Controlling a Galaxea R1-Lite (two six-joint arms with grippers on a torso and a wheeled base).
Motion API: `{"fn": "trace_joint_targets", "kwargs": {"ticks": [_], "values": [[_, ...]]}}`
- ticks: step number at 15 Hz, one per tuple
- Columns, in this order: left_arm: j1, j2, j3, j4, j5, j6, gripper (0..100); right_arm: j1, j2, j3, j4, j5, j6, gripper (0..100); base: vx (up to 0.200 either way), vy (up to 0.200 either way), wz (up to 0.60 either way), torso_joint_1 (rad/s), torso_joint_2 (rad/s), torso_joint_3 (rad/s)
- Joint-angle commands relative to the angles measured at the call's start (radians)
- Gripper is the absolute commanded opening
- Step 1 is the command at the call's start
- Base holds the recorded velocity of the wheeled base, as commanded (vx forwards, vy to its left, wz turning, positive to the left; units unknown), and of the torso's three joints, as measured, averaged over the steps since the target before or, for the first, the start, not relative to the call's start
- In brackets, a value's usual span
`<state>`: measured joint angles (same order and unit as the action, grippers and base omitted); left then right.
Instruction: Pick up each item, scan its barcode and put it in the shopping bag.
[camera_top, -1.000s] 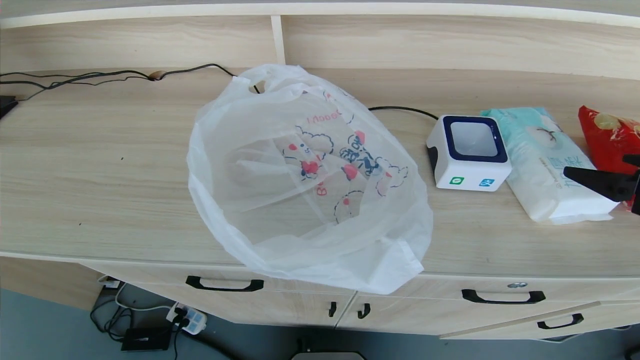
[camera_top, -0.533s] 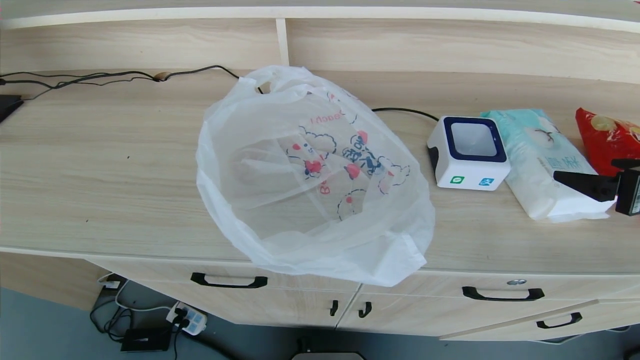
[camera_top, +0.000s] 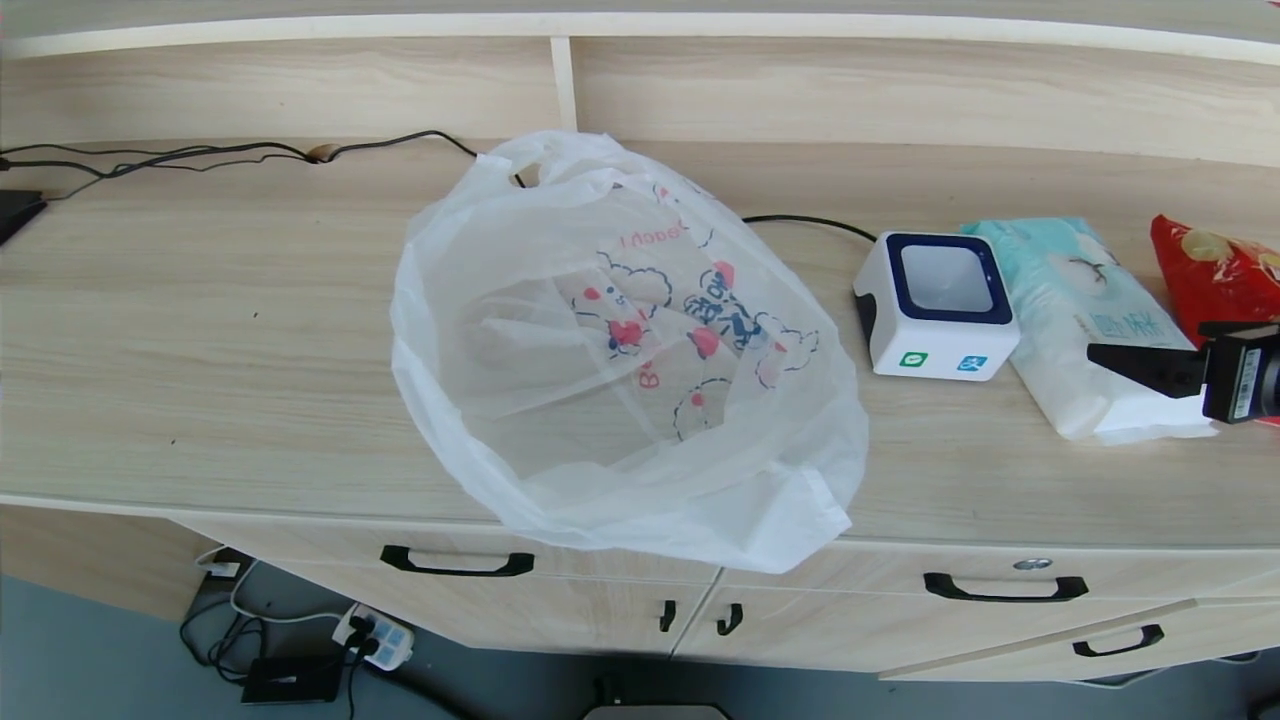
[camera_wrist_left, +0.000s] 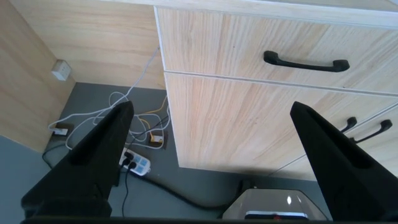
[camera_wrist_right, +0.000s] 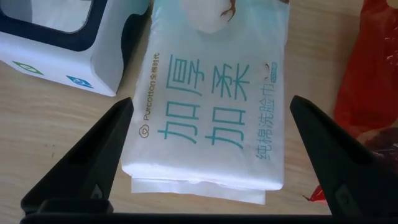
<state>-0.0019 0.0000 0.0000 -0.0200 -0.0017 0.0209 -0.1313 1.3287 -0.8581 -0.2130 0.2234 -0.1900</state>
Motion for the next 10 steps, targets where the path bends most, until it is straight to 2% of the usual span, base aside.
{"fn": "trace_joint_targets", "kwargs": {"ticks": [1, 7, 10], "values": [[0.0, 0.002, 0.0, 0.0, 0.0, 0.001, 100, 0.002, 0.01, -0.015, 0.0, 0.001, 0.0, 100, 0.0, 0.0, 0.0, 0.0, 0.0, 0.0], [0.0, 0.002, 0.0, 0.0, 0.0, 0.001, 100, -0.001, 0.075, -0.029, -0.002, -0.003, -0.025, 100, 0.0, 0.0, 0.0, 0.0, 0.0, 0.0], [0.0, 0.002, 0.0, 0.0, 0.0, 0.002, 100, 0.01, 0.145, -0.032, -0.074, -0.003, -0.028, 100, 0.0, 0.0, 0.0, 0.0, 0.0, 0.0]]}}
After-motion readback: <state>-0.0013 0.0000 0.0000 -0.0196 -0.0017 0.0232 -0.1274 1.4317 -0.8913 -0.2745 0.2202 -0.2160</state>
